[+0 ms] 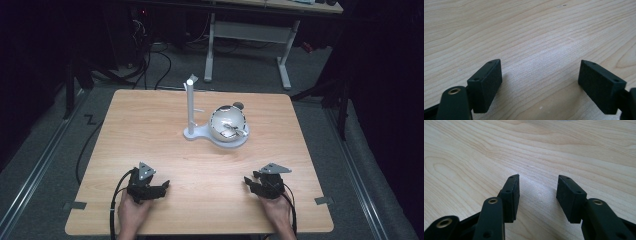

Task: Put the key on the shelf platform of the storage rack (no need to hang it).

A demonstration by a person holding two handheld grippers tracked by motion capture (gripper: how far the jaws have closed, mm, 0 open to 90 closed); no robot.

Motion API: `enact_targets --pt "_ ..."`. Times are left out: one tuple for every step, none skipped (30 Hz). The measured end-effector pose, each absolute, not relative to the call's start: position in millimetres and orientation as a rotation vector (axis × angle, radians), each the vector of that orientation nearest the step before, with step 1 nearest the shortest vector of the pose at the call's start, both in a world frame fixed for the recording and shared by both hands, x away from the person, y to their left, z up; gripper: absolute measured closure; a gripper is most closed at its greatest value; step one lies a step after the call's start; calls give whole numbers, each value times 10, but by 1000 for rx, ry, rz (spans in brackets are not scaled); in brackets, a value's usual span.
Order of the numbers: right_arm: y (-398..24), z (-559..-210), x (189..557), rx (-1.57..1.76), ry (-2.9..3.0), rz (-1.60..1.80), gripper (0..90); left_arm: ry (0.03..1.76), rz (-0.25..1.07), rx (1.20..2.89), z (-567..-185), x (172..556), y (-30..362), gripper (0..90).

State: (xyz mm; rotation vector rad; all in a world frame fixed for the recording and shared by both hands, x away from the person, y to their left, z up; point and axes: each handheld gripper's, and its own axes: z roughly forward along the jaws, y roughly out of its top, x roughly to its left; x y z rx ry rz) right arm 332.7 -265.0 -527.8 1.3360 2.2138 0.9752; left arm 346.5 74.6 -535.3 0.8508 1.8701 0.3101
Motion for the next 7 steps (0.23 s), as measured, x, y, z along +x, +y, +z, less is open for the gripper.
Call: enact_targets --pt "-2650 -5279 3327 1333 2215 973 529 1870 310 851 -5353 3465 746 196" --pt "-2653 -5282 3330 1332 2212 973 515 1868 311 854 -5354 3465 748 196" --pt "-2655 -5284 3331 1335 2211 976 506 1867 311 855 -5354 3464 749 196" --pt "-2655 -5286 3333 1334 2211 979 492 1868 312 855 -5354 3465 748 196" --pt "-2654 -5290 3337 1323 2213 979 479 1869 311 853 -5354 3465 747 196" --pt "-2650 -5295 3338 1309 2215 975 467 1868 311 854 -5354 3464 748 196" --pt "-2640 -5301 3333 1296 2216 969 456 1869 311 853 -5354 3464 747 196"
